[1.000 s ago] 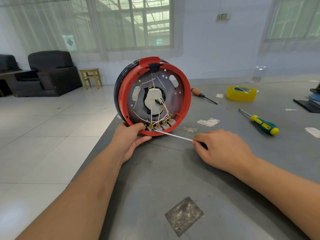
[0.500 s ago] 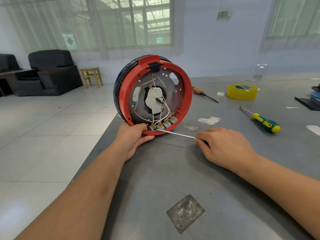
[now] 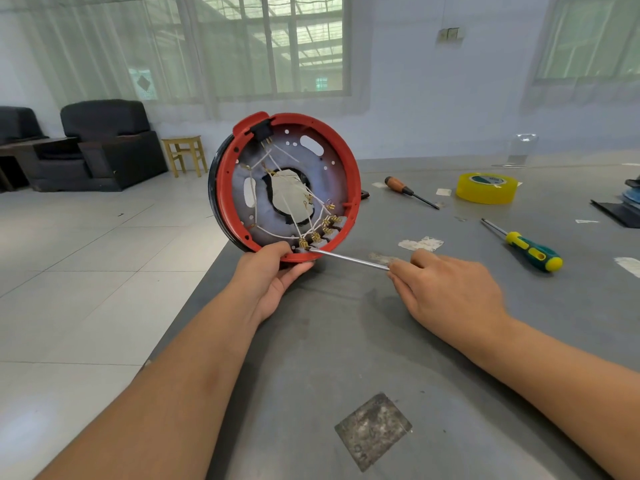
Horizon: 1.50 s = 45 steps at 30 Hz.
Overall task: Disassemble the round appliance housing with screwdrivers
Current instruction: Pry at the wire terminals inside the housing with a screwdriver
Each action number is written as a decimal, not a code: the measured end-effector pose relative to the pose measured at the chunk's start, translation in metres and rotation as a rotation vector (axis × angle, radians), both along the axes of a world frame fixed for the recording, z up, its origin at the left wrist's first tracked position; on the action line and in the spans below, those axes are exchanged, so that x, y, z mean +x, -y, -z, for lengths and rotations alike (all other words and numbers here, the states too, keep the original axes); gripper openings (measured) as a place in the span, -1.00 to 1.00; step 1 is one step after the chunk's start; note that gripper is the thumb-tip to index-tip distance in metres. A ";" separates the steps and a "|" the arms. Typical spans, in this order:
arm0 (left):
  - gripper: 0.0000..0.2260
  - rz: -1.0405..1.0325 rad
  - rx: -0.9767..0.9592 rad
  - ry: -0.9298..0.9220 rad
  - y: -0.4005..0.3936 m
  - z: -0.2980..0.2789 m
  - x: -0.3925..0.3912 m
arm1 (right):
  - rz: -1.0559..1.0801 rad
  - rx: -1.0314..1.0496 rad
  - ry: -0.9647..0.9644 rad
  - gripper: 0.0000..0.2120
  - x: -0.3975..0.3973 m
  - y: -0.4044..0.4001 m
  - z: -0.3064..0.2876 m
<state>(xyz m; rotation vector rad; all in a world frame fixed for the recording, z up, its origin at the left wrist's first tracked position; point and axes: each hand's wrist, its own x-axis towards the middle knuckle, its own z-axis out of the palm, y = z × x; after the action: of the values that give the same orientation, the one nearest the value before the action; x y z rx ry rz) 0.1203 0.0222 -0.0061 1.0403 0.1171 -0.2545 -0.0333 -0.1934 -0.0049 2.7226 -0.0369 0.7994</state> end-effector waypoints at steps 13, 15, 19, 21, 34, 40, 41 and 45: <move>-0.87 -0.017 -0.037 0.016 0.003 0.000 -0.005 | -0.003 0.039 -0.016 -0.66 0.002 0.002 -0.001; -0.85 -0.017 -0.005 0.033 0.002 0.001 -0.005 | -0.005 0.084 -0.034 -0.62 0.003 0.006 0.002; -0.82 -0.017 0.049 0.060 0.002 0.002 -0.005 | 0.000 0.106 -0.060 -0.59 0.005 0.014 0.003; -0.79 -0.017 0.076 0.075 0.003 0.002 -0.005 | -0.007 0.113 -0.065 -0.59 0.006 0.018 0.004; -0.82 -0.004 0.104 0.074 0.003 0.001 -0.007 | -0.047 0.113 -0.054 -0.60 0.010 0.025 0.006; -0.86 0.022 0.066 0.037 0.005 0.000 -0.007 | -0.083 0.169 -0.056 -0.58 0.009 0.029 0.008; -0.86 0.024 0.042 0.025 0.005 0.000 -0.007 | -0.087 0.174 -0.050 -0.58 0.010 0.028 0.009; -0.85 0.015 0.000 0.000 0.006 0.000 -0.007 | -0.076 0.176 -0.025 -0.53 0.011 0.026 0.011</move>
<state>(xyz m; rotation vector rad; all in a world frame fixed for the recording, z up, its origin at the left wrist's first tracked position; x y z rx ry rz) 0.1130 0.0165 -0.0056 1.0415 0.1090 -0.2683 -0.0225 -0.2192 -0.0164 2.9154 0.0016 0.8191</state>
